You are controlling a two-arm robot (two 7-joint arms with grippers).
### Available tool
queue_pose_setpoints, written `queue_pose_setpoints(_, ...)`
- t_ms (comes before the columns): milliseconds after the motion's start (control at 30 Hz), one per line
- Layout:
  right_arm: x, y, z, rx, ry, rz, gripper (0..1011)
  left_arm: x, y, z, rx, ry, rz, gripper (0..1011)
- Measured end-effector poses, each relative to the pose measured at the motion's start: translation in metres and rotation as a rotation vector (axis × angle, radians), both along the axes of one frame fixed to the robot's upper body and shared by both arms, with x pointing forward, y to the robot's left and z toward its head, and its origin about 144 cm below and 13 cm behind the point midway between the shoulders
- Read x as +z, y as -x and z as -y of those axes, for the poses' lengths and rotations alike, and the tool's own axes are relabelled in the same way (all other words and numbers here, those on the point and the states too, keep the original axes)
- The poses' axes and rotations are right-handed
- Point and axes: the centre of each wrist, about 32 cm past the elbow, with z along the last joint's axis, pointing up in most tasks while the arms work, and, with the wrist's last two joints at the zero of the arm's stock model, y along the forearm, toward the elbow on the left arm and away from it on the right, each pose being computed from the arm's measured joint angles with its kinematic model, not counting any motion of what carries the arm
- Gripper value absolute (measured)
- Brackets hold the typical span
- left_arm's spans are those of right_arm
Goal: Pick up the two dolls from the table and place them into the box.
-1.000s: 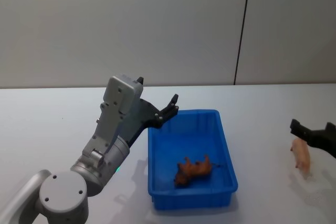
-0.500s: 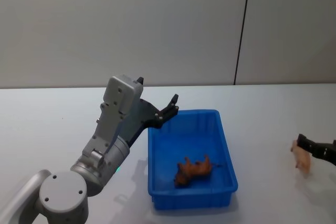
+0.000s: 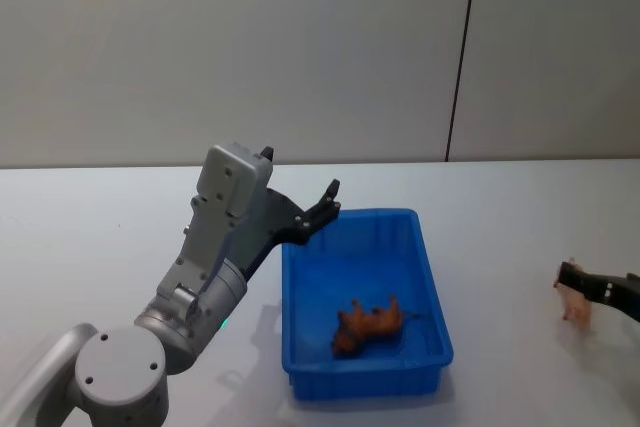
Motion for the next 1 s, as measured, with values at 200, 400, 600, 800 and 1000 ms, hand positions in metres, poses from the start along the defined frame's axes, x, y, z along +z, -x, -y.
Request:
queue_pose_setpoints(200, -0.004, -0.011, -0.004, 0.005, 0.014, -0.019, 1001, 0.0, 0.0, 0.0, 0.0, 0.0, 0.0, 999)
queue_pose_setpoints(400, -0.009, -0.02, -0.006, 0.009, 0.032, -0.045, 1001, 0.0, 0.0, 0.0, 0.0, 0.0, 0.0, 999)
queue_pose_setpoints(600, -0.015, -0.03, -0.007, 0.011, 0.046, -0.074, 1001, 0.0, 0.0, 0.0, 0.0, 0.0, 0.0, 999)
queue_pose_setpoints(800, -0.022, -0.04, -0.008, 0.017, 0.057, -0.095, 1001, 0.0, 0.0, 0.0, 0.0, 0.0, 0.0, 999)
queue_pose_setpoints(1000, -0.027, -0.05, -0.011, 0.027, 0.064, -0.108, 1001, 0.0, 0.0, 0.0, 0.0, 0.0, 0.0, 999)
